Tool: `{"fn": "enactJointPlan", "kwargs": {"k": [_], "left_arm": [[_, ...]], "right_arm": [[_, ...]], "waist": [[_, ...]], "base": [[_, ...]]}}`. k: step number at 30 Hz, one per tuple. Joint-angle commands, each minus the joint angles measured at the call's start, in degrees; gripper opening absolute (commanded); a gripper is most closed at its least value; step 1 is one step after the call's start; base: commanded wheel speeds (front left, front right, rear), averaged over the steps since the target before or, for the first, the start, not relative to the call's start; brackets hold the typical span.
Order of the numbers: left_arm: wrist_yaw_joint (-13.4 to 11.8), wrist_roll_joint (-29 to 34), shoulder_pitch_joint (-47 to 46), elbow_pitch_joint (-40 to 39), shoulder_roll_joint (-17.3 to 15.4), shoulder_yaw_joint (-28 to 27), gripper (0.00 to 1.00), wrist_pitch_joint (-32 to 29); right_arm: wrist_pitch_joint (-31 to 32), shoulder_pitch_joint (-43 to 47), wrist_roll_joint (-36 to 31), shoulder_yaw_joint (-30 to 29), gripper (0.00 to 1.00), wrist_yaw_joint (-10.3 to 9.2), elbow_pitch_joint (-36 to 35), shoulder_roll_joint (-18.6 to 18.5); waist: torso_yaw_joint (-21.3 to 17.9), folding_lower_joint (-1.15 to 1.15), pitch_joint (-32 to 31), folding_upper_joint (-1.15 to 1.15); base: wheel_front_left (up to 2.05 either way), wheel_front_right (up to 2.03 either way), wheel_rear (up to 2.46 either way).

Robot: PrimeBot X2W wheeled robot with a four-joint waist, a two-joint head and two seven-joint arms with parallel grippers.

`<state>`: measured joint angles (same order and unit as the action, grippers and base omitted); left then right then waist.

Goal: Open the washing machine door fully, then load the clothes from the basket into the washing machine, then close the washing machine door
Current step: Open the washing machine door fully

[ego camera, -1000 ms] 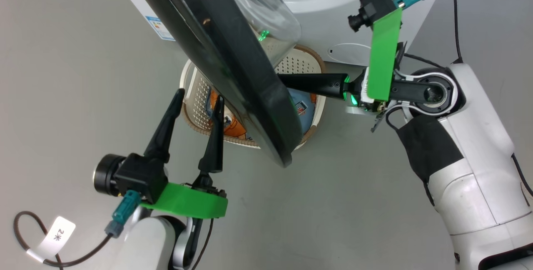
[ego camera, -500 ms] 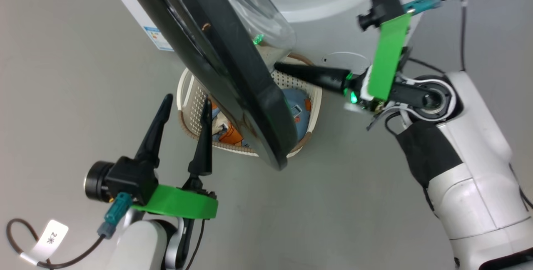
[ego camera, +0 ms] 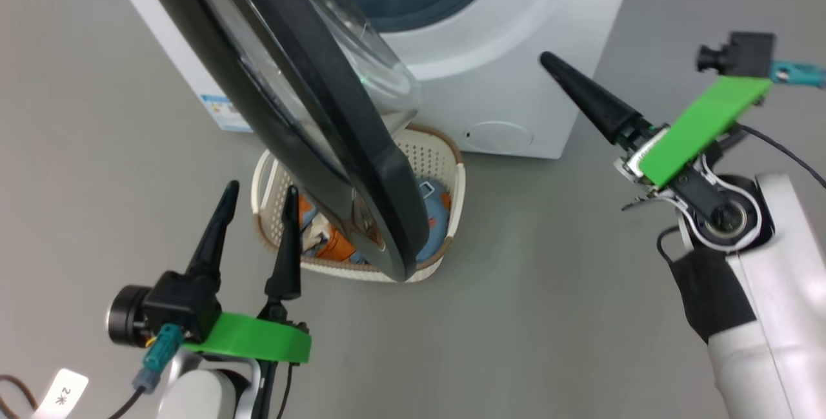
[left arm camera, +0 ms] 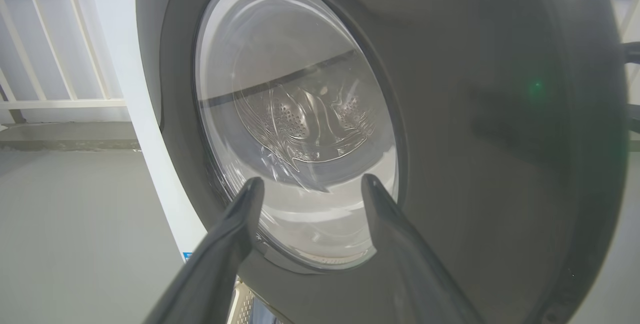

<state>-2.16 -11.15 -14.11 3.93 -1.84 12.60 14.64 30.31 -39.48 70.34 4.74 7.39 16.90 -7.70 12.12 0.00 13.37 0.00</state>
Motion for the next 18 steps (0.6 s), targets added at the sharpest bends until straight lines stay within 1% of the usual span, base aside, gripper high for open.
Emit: {"fn": "enactJointPlan", "kwargs": {"k": [1, 5, 9, 13, 16, 18], "left_arm": [[0.4, 0.7, 0.3, -1.0, -1.0, -2.4, 1.00, 0.4], [1.1, 1.2, 1.4, -0.7, -1.0, -3.5, 1.00, 0.4], [1.6, 1.4, 2.6, -0.5, -1.0, -4.5, 1.00, 0.4], [1.9, 1.5, 3.5, -0.6, -1.0, -5.4, 1.00, 0.4], [2.0, 1.5, 4.3, -0.8, -1.0, -6.0, 1.00, 0.4], [2.1, 1.5, 4.9, -0.9, -1.0, -6.3, 1.00, 0.4]], "right_arm": [[-2.5, 1.4, -2.0, 1.0, 1.00, 0.10, -3.3, 0.4], [-11.4, 5.3, -8.5, 3.7, 1.00, 0.10, -8.6, -2.3], [-21.0, 9.0, -15.1, 7.8, 1.00, 0.10, -11.5, -5.8], [-30.9, 11.6, -22.4, 10.8, 1.00, 0.10, -11.4, -8.9], [-36.7, 13.5, -26.4, 11.9, 1.00, 0.10, -10.3, -10.4], [-40.1, 15.0, -27.9, 11.5, 1.00, 0.10, -9.3, -11.0]], "waist": [[-2.0, 0.00, -2.3, 0.00], [-3.3, 0.00, -4.2, 0.00], [-4.4, 0.00, -5.9, 0.00], [-5.1, 0.00, -6.9, 0.00], [-5.6, 0.00, -7.5, 0.00], [-5.8, 0.00, -7.9, 0.00]], "base": [[0.00, 0.00, 0.00], [0.00, 0.00, 0.00], [0.00, 0.00, 0.00], [0.00, 0.00, 0.00], [0.00, 0.00, 0.00], [0.00, 0.00, 0.00]]}}
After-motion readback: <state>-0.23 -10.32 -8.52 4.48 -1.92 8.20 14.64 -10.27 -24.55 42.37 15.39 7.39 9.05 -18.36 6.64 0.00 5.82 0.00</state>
